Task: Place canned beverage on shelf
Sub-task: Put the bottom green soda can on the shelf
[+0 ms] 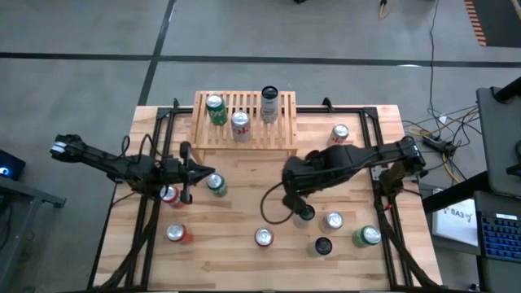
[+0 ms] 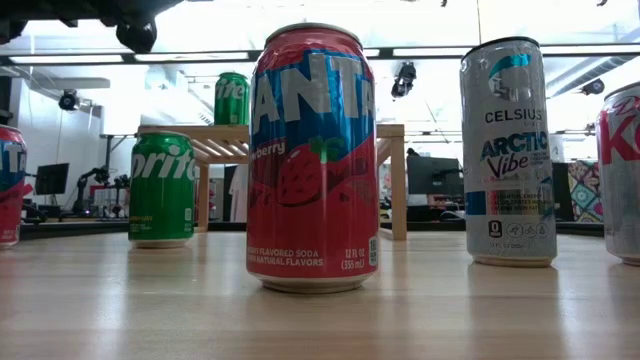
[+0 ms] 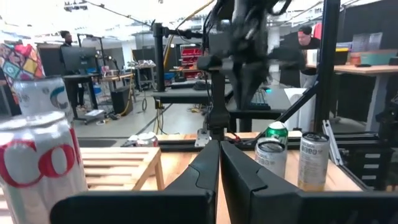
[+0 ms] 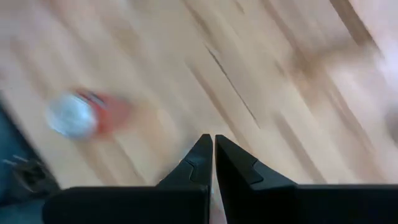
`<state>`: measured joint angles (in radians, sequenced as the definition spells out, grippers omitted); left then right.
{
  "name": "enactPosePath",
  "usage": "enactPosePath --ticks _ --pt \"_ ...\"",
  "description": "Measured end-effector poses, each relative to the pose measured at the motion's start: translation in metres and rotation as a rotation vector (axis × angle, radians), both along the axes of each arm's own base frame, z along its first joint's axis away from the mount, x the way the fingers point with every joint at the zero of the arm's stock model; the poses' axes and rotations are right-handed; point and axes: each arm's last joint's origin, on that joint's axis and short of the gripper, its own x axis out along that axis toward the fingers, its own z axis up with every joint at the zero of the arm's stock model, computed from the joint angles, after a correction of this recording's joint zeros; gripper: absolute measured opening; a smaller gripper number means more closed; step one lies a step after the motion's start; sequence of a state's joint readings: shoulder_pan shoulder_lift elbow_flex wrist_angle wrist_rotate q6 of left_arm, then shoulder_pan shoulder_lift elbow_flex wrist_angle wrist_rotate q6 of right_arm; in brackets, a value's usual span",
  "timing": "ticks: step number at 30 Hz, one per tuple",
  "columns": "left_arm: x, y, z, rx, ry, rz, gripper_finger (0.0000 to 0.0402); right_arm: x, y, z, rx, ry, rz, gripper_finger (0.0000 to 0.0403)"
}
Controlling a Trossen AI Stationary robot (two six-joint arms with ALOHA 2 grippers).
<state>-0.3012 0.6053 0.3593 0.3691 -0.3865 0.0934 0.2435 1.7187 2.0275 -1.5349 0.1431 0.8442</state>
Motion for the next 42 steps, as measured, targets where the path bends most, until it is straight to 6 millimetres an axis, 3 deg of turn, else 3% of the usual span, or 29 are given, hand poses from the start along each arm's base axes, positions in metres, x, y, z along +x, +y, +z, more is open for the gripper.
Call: enactPosePath --ticks 7,14,25,30,38,42 --pt "0.001 0.000 0.016 0.049 -0.027 0.007 0.0000 -0.008 0.015 -0.003 0.219 0.034 -0.089 0.0009" --pt "0.002 -0.001 0.027 0.110 -0.028 0.016 0.0000 -0.016 0.020 -0.021 0.219 0.181 -0.164 0.0009" --pt "0.003 -0.001 0.039 0.193 -0.038 0.030 0.0000 -0.009 0.027 -0.032 0.238 0.189 -0.194 0.0020" --pt "0.003 -0.001 0.039 0.200 -0.036 0.031 0.0000 -0.009 0.028 -0.032 0.237 0.186 -0.195 0.0081" --pt "0.004 -0.001 0.039 0.200 -0.036 0.030 0.0000 -0.008 0.026 -0.032 0.240 0.177 -0.295 0.0237" --pt "0.004 -0.001 0.039 0.201 -0.036 0.030 0.0000 -0.008 0.026 -0.032 0.254 0.184 -0.292 0.0294"
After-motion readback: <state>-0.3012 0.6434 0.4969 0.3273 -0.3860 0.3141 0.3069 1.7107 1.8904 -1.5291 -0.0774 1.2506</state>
